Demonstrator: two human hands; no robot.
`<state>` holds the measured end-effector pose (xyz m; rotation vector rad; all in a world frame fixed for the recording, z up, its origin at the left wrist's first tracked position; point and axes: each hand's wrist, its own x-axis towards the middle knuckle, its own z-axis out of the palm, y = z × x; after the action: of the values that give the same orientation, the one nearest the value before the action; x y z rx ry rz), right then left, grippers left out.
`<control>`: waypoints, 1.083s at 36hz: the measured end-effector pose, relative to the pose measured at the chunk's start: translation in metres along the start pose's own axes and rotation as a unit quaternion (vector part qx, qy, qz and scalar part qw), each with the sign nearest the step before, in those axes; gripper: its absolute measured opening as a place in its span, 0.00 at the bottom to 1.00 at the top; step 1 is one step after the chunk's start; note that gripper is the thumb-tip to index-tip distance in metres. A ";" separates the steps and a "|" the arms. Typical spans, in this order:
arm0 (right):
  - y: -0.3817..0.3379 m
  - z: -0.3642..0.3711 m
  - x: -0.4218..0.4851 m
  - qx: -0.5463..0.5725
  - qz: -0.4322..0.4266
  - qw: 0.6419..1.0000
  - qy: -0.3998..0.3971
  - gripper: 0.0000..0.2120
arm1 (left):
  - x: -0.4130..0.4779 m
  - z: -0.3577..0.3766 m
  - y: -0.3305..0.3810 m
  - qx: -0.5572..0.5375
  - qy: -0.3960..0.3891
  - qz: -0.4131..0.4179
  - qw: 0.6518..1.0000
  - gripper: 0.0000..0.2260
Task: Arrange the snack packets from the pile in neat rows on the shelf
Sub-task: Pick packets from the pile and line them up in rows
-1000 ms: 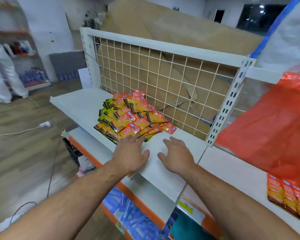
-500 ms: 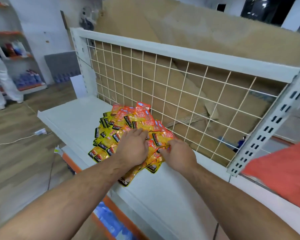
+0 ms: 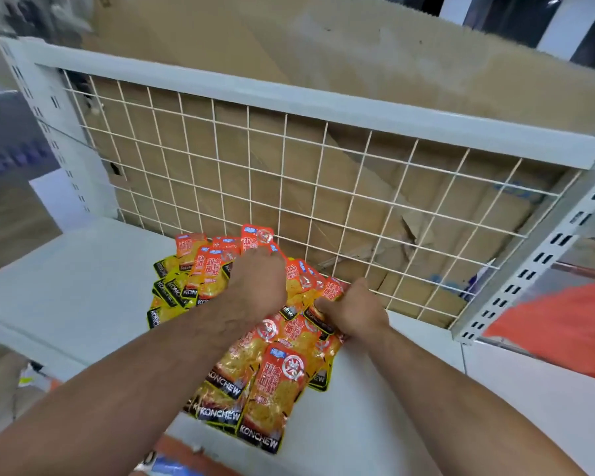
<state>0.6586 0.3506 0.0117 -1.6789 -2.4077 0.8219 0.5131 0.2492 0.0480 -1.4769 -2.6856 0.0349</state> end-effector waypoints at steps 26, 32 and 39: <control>0.086 -0.028 -0.063 0.219 0.145 0.959 0.107 0.08 | -0.014 0.014 0.076 -0.454 -0.046 -0.031 0.889 0.04; 0.135 -0.050 -0.101 0.279 0.137 0.943 0.118 0.15 | -0.045 0.003 0.121 -0.439 -0.075 -0.020 0.895 0.07; 0.205 -0.084 -0.158 0.306 0.117 0.938 0.111 0.15 | -0.093 -0.001 0.202 -0.466 -0.172 -0.003 0.868 0.12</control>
<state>0.9239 0.2915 0.0207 -1.6834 -1.5863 1.1829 0.7327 0.2789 0.0322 -1.7630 -3.1582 -1.2870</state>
